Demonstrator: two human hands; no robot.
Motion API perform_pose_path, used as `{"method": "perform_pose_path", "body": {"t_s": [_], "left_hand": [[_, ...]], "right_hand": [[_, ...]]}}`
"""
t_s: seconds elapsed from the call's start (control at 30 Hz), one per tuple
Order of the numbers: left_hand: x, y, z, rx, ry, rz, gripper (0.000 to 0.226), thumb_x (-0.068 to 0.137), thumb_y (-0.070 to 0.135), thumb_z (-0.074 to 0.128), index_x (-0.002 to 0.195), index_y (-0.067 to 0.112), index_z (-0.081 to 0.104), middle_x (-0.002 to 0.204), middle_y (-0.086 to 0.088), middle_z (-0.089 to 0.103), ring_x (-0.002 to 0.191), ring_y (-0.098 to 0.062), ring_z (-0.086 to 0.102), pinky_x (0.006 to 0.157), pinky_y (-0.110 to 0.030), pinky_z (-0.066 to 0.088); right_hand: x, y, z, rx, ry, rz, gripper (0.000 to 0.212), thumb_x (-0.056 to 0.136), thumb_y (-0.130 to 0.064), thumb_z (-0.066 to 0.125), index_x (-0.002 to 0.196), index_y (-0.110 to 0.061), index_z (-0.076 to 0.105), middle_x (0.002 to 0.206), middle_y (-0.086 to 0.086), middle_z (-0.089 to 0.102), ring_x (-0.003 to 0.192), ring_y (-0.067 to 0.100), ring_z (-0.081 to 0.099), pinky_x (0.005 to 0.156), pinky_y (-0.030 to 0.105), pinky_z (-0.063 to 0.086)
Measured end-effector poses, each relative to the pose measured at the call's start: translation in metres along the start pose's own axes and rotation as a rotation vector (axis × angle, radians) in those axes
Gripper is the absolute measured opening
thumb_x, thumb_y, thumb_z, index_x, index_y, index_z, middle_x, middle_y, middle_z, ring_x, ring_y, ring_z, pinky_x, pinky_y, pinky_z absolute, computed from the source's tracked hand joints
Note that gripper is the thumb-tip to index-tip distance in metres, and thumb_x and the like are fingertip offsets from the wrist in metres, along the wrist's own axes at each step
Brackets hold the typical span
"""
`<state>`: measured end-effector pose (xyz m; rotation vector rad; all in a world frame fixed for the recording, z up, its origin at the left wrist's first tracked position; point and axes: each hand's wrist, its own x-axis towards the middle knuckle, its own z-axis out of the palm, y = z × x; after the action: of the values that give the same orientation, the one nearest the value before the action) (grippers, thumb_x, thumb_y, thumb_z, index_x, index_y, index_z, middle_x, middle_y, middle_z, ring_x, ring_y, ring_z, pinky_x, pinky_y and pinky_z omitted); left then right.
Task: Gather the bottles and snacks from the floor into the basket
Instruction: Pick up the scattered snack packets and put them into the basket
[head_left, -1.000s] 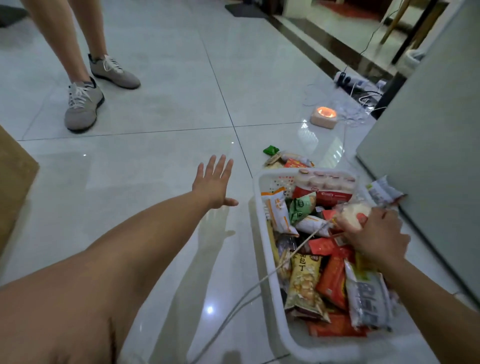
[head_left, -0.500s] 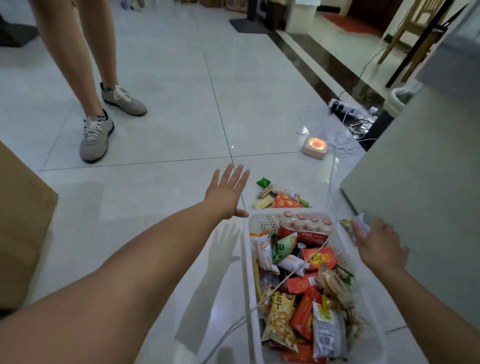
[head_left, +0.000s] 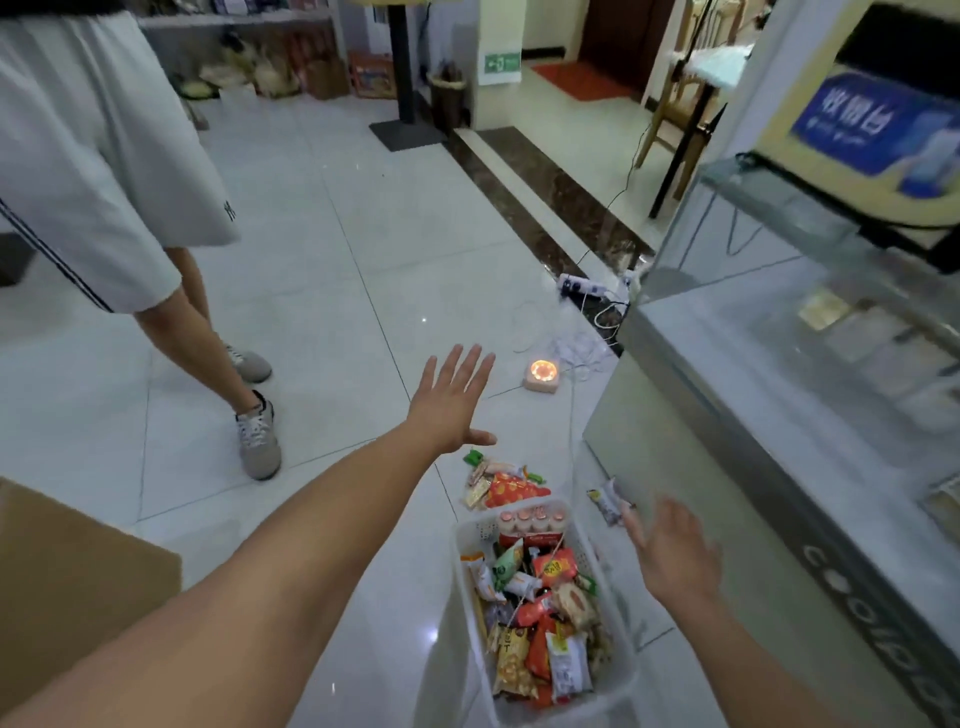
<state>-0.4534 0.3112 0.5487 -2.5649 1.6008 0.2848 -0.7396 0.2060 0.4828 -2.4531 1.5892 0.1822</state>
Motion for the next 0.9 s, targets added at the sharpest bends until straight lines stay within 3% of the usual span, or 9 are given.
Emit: {"method": "perform_pose_path", "body": {"t_s": [0.2,0.43,0.57,0.67,0.73,0.83,0.9], "left_hand": [[0.0,-0.008,-0.1,0.054,-0.029,0.102,0.111,0.08,0.068,0.052,0.149,0.02,-0.02,0.157,-0.002,-0.024,0.145,-0.025,-0.022,0.115,-0.046,-0.011],[0.069,-0.057,-0.141,0.092,-0.003,0.274,0.111,0.079,0.067,0.053,0.149,0.02,-0.02,0.158,-0.003,-0.023,0.145,-0.025,-0.021,0.115,-0.046,-0.011],[0.121,-0.104,-0.157,0.097,0.015,0.391,0.113,0.078,0.067,0.055,0.149,0.021,-0.019,0.158,-0.003,-0.023,0.145,-0.026,-0.021,0.115,-0.046,-0.012],[0.153,-0.131,-0.175,0.141,-0.006,0.491,0.113,0.078,0.067,0.055,0.149,0.021,-0.019,0.158,-0.003,-0.023,0.145,-0.026,-0.021,0.115,-0.047,-0.012],[0.179,-0.142,-0.187,0.142,0.006,0.53,0.113,0.078,0.068,0.054,0.15,0.021,-0.018,0.158,-0.003,-0.022,0.145,-0.025,-0.02,0.115,-0.047,-0.011],[0.218,-0.146,-0.2,0.131,0.004,0.574,0.113,0.078,0.068,0.055,0.15,0.02,-0.017,0.158,-0.003,-0.021,0.145,-0.025,-0.02,0.116,-0.047,-0.01],[0.245,-0.145,-0.203,0.158,0.006,0.621,0.112,0.079,0.067,0.054,0.15,0.019,-0.018,0.158,-0.004,-0.022,0.145,-0.025,-0.02,0.116,-0.046,-0.011]], "right_hand": [[-0.048,0.014,-0.08,0.03,-0.052,0.176,0.065,0.094,-0.057,0.025,0.144,-0.016,0.029,0.149,0.008,0.034,0.137,0.024,0.032,0.109,0.046,0.03],[-0.046,-0.008,-0.115,0.111,0.042,0.496,0.067,0.094,-0.055,0.029,0.146,-0.014,0.026,0.151,0.012,0.032,0.138,0.027,0.033,0.111,0.046,0.027],[-0.044,-0.031,-0.092,0.181,0.044,0.684,0.093,0.078,-0.073,0.002,0.149,-0.018,0.022,0.155,0.014,0.023,0.142,0.032,0.023,0.113,0.058,0.017],[-0.051,-0.074,-0.112,0.312,0.028,0.806,0.079,0.087,-0.061,0.028,0.148,-0.009,0.024,0.154,0.018,0.024,0.142,0.035,0.023,0.114,0.056,0.009],[-0.053,-0.092,-0.119,0.276,0.071,0.864,0.073,0.091,-0.056,0.033,0.147,-0.009,0.028,0.154,0.018,0.025,0.143,0.033,0.022,0.116,0.056,0.008],[-0.058,-0.087,-0.098,0.139,-0.003,0.937,0.077,0.089,-0.066,0.019,0.146,-0.015,0.032,0.154,0.015,0.025,0.142,0.032,0.023,0.115,0.056,0.014],[-0.06,-0.068,-0.07,0.101,-0.044,1.0,0.091,0.08,-0.073,0.004,0.144,-0.016,0.035,0.151,0.017,0.03,0.138,0.036,0.028,0.109,0.057,0.023]]}}
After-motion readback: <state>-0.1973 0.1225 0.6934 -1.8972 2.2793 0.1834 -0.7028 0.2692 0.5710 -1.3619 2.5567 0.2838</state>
